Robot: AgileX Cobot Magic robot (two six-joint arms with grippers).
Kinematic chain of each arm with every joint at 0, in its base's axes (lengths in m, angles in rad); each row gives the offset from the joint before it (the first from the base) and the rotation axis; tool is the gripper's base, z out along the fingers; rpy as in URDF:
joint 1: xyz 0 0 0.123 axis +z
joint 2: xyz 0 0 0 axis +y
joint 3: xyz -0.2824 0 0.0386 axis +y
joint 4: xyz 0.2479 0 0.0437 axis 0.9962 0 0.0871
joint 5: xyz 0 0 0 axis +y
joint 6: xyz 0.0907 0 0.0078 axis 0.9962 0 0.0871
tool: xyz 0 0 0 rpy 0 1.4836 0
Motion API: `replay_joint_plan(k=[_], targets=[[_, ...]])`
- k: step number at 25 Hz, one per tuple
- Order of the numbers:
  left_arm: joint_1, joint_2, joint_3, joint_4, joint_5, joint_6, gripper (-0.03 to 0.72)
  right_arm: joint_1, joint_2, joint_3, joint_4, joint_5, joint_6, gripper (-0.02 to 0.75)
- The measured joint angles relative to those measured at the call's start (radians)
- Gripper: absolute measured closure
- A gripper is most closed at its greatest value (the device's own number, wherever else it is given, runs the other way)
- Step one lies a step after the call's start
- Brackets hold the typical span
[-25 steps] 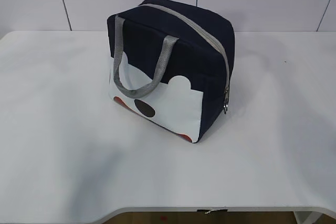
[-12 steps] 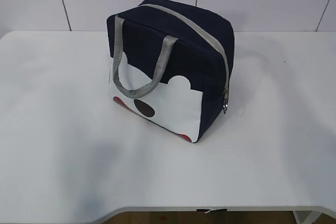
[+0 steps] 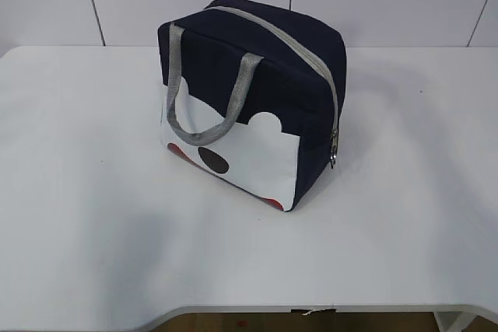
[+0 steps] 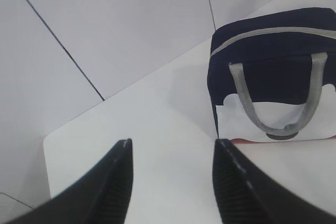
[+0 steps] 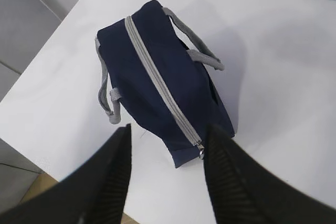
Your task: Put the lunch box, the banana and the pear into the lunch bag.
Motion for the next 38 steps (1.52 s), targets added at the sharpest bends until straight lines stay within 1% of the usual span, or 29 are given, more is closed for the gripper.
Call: replay_joint_plan(k=[4, 8, 11, 16, 21, 28, 32, 38], targets=[[0.000, -0.046, 0.000, 0.043, 0.095, -0.051, 0.317, 0.004, -0.052, 0.000, -0.013, 0.008, 0.006, 0.369], [0.000, -0.089, 0.031, 0.053, 0.154, -0.090, 0.317, 0.004, -0.072, 0.000, -0.015, 0.011, 0.011, 0.369], [0.000, -0.138, 0.066, 0.080, 0.165, -0.123, 0.327, 0.004, -0.088, 0.000, -0.013, 0.012, 0.013, 0.369], [0.000, -0.251, 0.108, 0.141, 0.169, -0.213, 0.358, 0.004, -0.128, 0.000, -0.012, 0.015, 0.015, 0.370], [0.000, -0.353, 0.171, 0.147, 0.178, -0.293, 0.361, 0.004, -0.161, 0.000, -0.012, 0.017, 0.015, 0.370], [0.000, -0.447, 0.264, 0.149, 0.227, -0.316, 0.363, 0.004, -0.229, 0.006, -0.014, 0.017, 0.015, 0.370], [0.000, -0.489, 0.288, 0.149, 0.231, -0.319, 0.363, 0.004, -0.268, 0.065, -0.035, 0.019, 0.015, 0.370], [0.000, -0.540, 0.327, 0.150, 0.266, -0.321, 0.363, 0.004, -0.353, 0.205, -0.042, 0.019, 0.015, 0.370]])
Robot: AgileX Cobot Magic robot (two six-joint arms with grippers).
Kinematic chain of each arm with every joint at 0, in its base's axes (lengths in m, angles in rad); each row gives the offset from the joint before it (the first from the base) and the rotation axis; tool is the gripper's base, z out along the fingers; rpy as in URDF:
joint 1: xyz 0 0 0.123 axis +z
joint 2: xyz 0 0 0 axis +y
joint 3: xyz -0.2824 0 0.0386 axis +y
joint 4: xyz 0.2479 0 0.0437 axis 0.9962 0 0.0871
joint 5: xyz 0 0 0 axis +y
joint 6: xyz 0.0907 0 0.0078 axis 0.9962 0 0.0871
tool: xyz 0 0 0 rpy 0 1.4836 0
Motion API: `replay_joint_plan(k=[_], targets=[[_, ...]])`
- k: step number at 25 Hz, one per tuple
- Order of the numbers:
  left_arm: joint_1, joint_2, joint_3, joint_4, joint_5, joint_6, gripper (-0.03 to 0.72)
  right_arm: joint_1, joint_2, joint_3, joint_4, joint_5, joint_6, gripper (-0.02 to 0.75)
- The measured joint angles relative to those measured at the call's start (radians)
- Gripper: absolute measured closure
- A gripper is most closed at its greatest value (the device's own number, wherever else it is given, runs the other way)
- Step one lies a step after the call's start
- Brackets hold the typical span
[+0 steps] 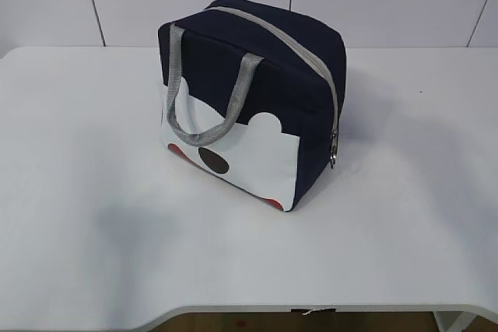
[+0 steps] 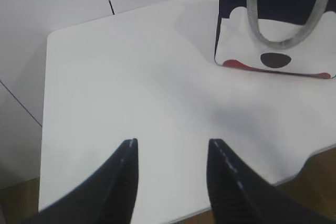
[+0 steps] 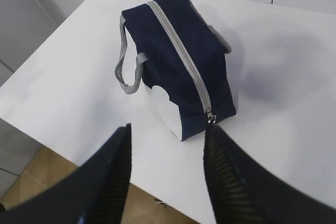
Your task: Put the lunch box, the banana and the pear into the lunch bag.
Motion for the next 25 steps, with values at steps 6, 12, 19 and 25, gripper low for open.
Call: replay_joint_plan(k=[6, 12, 19, 25], targets=[[0.000, -0.070, 0.082, 0.000, 0.022, -0.006, 0.365, 0.036, -0.044, 0.070, 0.000, 0.000, 0.001, 0.370], [0.000, -0.166, 0.200, 0.000, 0.031, -0.010, 0.367, 0.127, -0.071, 0.073, 0.004, 0.000, 0.009, 0.370], [0.000, -0.260, 0.285, -0.004, 0.033, -0.010, 0.374, 0.169, -0.107, 0.073, -0.035, 0.004, 0.060, 0.370], [0.000, -0.267, 0.289, -0.004, 0.033, -0.010, 0.379, 0.196, -0.129, 0.073, -0.070, 0.004, 0.091, 0.370]])
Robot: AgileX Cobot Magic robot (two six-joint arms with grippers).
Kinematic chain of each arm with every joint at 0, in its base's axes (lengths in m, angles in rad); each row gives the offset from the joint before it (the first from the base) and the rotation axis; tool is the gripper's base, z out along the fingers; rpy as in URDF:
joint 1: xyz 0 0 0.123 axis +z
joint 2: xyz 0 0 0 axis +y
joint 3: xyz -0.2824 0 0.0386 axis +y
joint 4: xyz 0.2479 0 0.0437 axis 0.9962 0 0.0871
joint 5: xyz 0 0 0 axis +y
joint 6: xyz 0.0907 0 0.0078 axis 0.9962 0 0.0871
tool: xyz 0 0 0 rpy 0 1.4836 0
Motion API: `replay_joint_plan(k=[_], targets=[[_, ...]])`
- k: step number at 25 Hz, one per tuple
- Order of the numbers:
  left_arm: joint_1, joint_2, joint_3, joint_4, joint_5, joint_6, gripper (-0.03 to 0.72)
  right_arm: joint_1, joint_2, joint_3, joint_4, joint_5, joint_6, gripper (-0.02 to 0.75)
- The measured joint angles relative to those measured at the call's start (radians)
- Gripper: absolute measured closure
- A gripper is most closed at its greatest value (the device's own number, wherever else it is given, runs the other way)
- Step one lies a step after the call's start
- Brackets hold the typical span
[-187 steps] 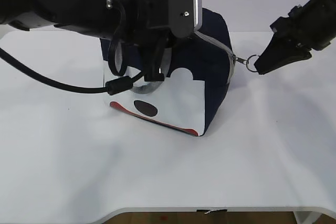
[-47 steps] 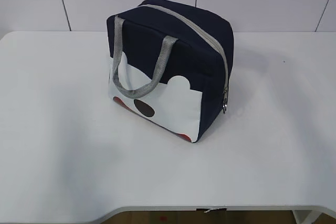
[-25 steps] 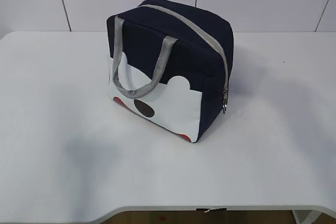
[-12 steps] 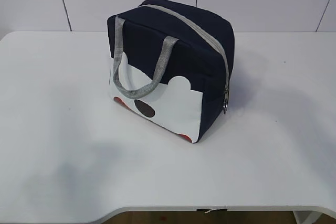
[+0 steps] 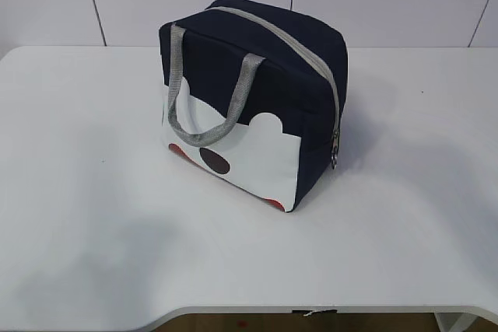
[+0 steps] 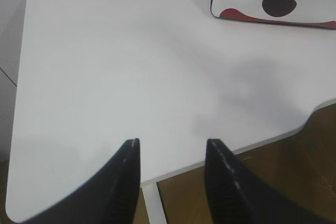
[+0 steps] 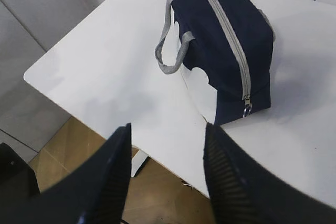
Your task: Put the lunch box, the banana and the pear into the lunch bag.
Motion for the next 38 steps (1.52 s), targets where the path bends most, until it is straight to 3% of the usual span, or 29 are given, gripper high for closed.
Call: replay_joint_plan(k=[6, 13, 19, 38], targets=[[0.000, 0.000, 0.005, -0.019, 0.008, 0.000, 0.379, 0.003, -0.061, 0.000, -0.037, 0.000, 0.013, 0.370], [0.000, 0.000, 0.007, -0.116, 0.017, -0.001, 0.379, 0.023, -0.143, 0.000, -0.178, 0.000, 0.086, 0.370], [0.000, 0.000, 0.007, -0.126, 0.023, -0.001, 0.379, 0.025, -0.242, 0.004, -0.286, 0.001, 0.130, 0.370], [0.000, 0.000, 0.007, -0.116, 0.023, -0.001, 0.380, 0.025, -0.599, 0.308, -0.469, 0.010, 0.179, 0.391]])
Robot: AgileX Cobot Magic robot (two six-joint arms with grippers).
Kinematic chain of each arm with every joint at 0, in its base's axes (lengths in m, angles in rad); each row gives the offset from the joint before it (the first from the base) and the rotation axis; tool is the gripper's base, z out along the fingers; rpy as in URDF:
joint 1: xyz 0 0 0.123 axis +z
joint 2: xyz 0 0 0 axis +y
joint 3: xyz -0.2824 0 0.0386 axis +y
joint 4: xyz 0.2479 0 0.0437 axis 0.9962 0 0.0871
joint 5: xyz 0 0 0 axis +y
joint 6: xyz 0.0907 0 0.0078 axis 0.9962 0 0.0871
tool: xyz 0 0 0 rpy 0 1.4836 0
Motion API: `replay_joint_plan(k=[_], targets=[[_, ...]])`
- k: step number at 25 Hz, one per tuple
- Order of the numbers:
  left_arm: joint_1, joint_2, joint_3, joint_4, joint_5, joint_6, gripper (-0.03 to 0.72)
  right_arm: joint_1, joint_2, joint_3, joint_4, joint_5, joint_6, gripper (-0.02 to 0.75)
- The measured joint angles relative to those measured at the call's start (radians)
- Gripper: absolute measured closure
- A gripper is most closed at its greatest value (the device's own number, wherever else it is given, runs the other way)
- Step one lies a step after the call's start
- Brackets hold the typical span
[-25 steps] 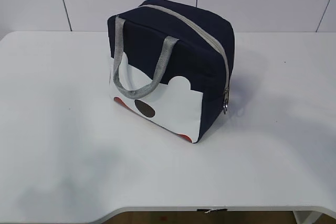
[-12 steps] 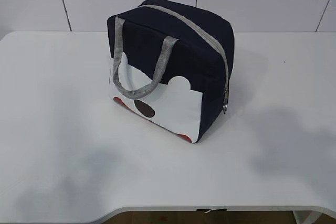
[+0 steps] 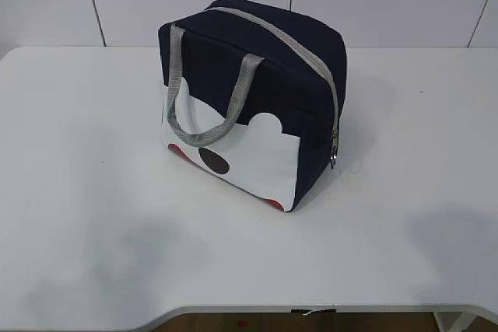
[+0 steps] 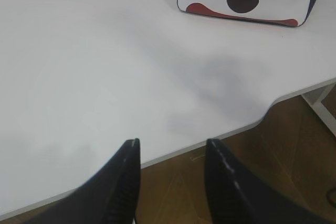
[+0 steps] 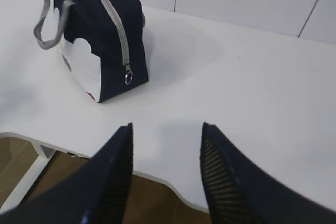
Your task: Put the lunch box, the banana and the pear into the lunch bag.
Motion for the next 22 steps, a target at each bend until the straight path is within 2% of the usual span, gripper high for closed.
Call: replay_joint_plan(k=[14, 22], targets=[[0.000, 0.000, 0.000, 0.002, -0.002, 0.000, 0.380, 0.000, -0.207, 0.375, -0.053, 0.002, 0.093, 0.391], [0.000, 0.000, 0.001, 0.010, -0.002, 0.000, 0.380, 0.000, -0.207, 0.425, -0.055, 0.002, 0.095, 0.392]])
